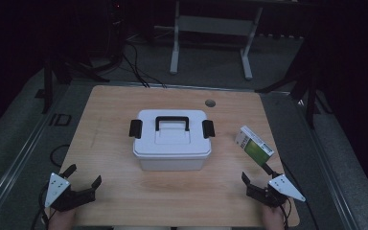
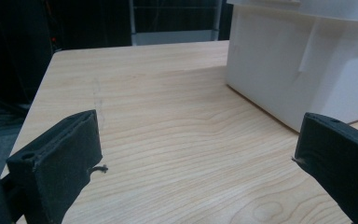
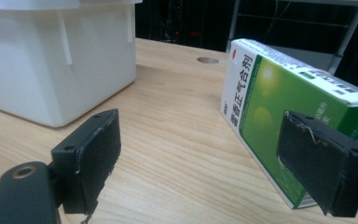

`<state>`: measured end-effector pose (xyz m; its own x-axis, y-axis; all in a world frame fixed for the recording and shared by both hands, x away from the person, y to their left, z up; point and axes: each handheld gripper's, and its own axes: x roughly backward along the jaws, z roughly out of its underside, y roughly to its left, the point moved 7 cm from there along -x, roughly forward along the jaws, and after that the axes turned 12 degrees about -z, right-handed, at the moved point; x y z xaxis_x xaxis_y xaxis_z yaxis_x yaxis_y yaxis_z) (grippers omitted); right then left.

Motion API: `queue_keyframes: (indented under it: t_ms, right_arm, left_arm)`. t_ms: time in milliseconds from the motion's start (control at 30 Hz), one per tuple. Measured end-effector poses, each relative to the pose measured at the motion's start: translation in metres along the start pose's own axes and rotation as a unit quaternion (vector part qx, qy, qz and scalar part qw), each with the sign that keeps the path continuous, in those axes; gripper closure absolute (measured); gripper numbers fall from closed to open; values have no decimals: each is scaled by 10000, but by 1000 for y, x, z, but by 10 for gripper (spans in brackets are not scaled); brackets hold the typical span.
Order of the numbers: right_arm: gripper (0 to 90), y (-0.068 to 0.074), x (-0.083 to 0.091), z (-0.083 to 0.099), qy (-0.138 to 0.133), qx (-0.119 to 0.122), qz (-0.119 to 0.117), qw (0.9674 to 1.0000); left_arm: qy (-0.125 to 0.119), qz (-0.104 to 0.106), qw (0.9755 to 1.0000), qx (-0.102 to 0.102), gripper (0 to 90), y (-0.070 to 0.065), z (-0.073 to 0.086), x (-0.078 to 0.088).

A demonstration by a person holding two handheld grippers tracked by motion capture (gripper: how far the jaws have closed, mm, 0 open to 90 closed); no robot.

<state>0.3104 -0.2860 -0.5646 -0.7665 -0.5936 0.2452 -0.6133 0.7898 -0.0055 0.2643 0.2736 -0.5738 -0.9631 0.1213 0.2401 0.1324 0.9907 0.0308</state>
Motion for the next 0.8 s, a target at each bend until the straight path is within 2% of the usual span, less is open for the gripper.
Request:
queue_keyframes:
  t_ms: [133,200,333,433,500,533,633,733,800]
  right_arm:
    - [134,3,-1,0,28,-57,-117,9999]
    - [134,4,-1,0,27,-58,-146,9999]
    - [133,13,-2,-8,-18,24,-402,9992]
    - [134,19,-6,-13,7,129,-514,9986]
    - [134,22,-10,-17,14,91,-663,9978]
    - [134,24,-13,-19,15,90,-726,9973]
    - [133,29,-21,-23,72,133,-850,9963]
    - [133,31,-30,-27,120,31,-978,9951]
    - [123,31,-36,-30,95,-80,-1002,9949]
  left_arm:
    - [-55,13,10000,-37,4,0,-1,1]
    - [12,25,10000,-45,5,1,-1,1]
    - [-32,44,9999,106,5,2,-3,1]
    - [-14,217,9995,213,5,-2,-7,0]
    - [27,380,9989,279,5,-5,-11,-1]
    - [71,395,9989,252,5,-7,-12,-1]
    - [210,639,9974,272,5,-14,-15,-4]
    - [323,871,9956,126,5,-22,-15,-7]
    - [367,942,9949,74,5,-26,-16,-10]
